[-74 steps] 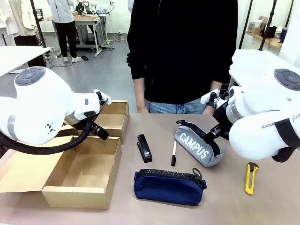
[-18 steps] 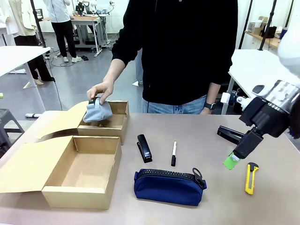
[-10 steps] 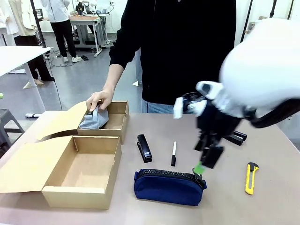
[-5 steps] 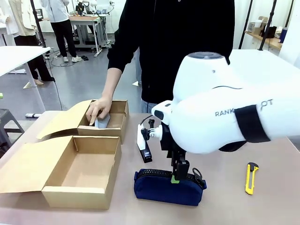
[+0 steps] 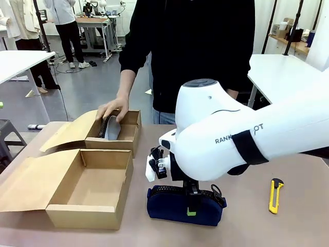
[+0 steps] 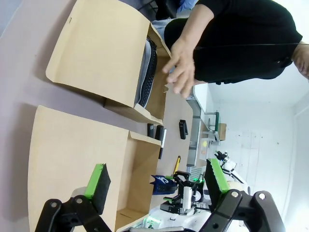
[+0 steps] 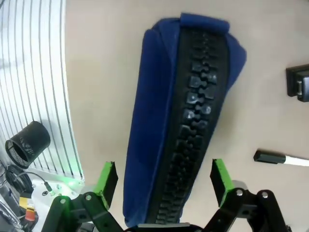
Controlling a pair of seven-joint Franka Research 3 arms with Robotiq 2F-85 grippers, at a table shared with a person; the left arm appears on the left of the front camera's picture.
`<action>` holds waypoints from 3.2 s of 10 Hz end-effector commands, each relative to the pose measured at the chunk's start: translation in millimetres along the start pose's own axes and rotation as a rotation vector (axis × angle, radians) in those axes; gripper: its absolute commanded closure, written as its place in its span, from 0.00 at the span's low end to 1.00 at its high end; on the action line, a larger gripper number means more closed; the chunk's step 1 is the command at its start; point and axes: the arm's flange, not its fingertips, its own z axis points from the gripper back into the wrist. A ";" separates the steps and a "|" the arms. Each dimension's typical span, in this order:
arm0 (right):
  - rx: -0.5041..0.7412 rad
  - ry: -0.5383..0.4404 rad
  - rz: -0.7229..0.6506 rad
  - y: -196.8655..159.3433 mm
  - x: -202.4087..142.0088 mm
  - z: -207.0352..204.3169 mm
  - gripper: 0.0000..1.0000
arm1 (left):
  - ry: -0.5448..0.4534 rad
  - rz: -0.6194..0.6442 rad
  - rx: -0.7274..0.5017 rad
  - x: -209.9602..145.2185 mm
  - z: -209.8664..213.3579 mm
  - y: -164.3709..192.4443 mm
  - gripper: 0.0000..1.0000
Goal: Place items inside the box.
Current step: Pick up a Pencil pouch or Stapler and place it inside the Mailer Box closest to the robot.
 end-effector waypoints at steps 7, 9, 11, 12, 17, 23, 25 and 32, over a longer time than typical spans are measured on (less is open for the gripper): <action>0.017 -0.049 -0.159 -11.6 0.5 8.2 0.60 | 0.000 -0.023 -0.016 -0.7 0.9 1.3 0.00; 0.032 -0.062 -0.203 -14.5 -2.7 8.8 0.66 | 0.000 -0.023 -0.016 -0.7 0.9 1.3 0.00; 0.043 -0.063 -0.219 -15.7 -2.3 7.3 1.00 | 0.000 -0.023 -0.016 -0.7 0.9 1.3 0.00; 0.045 -0.058 -0.223 -16.0 -2.9 8.0 1.00 | 0.000 -0.023 -0.016 -0.7 0.9 1.3 0.00; 0.056 -0.033 -0.287 -20.3 -16.2 21.3 1.00 | 0.000 -0.023 -0.016 -0.7 0.9 1.3 0.00; 0.094 -0.172 -0.910 46.3 -121.2 168.7 1.00 | 0.000 -0.023 -0.016 -0.7 0.9 1.3 0.00; 0.188 -0.103 -0.662 25.5 -104.2 166.0 1.00 | 0.000 -0.023 -0.016 -0.7 0.9 1.3 0.00; 0.177 -0.155 -1.015 27.8 75.2 212.0 0.93 | 0.000 -0.023 -0.016 -0.7 0.9 1.3 0.00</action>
